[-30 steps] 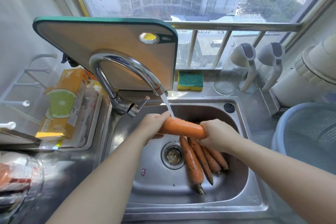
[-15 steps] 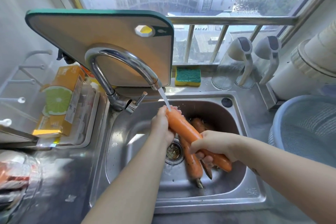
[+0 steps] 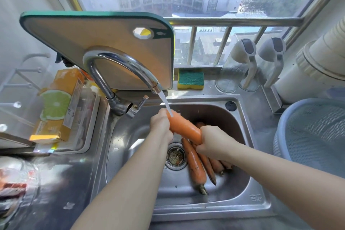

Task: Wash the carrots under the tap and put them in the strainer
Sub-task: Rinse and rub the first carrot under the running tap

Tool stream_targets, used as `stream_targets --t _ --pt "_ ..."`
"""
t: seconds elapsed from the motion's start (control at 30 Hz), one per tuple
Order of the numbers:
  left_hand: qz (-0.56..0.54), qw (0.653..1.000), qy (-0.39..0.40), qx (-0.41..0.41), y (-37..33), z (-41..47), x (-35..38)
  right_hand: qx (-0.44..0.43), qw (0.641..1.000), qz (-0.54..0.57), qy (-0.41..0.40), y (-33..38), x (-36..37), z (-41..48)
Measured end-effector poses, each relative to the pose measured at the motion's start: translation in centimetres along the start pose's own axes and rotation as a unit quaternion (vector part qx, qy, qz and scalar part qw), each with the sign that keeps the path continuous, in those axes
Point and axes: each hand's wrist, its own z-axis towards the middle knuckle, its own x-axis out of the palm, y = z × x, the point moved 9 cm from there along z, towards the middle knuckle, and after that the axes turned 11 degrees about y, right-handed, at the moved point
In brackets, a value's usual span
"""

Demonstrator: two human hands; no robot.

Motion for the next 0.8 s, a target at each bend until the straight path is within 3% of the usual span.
stream_targets --t 0.07,0.1,0.2,0.23,0.27,0.3,0.37,0.43,0.63,0.7,0.8 --pt "-0.024 0.998 0.062 0.022 -0.4 -0.1 0.7 0.010 0.979 0.175 0.108 -0.5 1.6 -0.1" --pt "-0.038 0.995 0.089 0.031 -0.4 -0.1 0.9 0.015 0.947 0.270 0.175 -0.5 2.7 -0.4" --pt "-0.100 0.981 0.164 0.012 0.2 -0.7 2.0 0.007 0.792 0.510 0.337 1.2 5.0 -2.2" --pt "-0.134 0.974 0.185 0.000 0.6 -0.9 2.4 0.004 0.769 0.532 0.353 1.6 5.1 -2.5" --pt "-0.164 0.967 0.193 -0.011 1.0 -0.9 2.5 0.007 0.776 0.522 0.355 1.6 5.2 -2.5" --pt "-0.184 0.964 0.191 -0.017 1.4 -0.9 2.5 0.013 0.811 0.477 0.338 1.3 5.0 -2.1" --pt "-0.167 0.971 0.169 -0.016 1.9 -0.5 2.0 0.031 0.928 0.287 0.236 0.1 3.6 -1.1" --pt "-0.119 0.986 0.121 -0.006 2.0 -0.1 1.2 0.037 0.987 0.107 0.111 -0.2 1.6 -0.5" --pt "0.018 0.991 -0.119 0.061 1.3 -0.4 -1.8 -0.022 0.995 -0.071 -0.073 2.1 -0.7 -0.6" --pt "0.008 0.991 -0.112 0.074 1.7 -0.9 -1.4 -0.031 0.994 -0.070 -0.081 2.2 -0.7 -0.1" --pt "-0.013 0.996 -0.038 0.074 2.5 -0.4 -0.5 -0.015 1.000 -0.003 0.000 1.4 0.5 1.1"
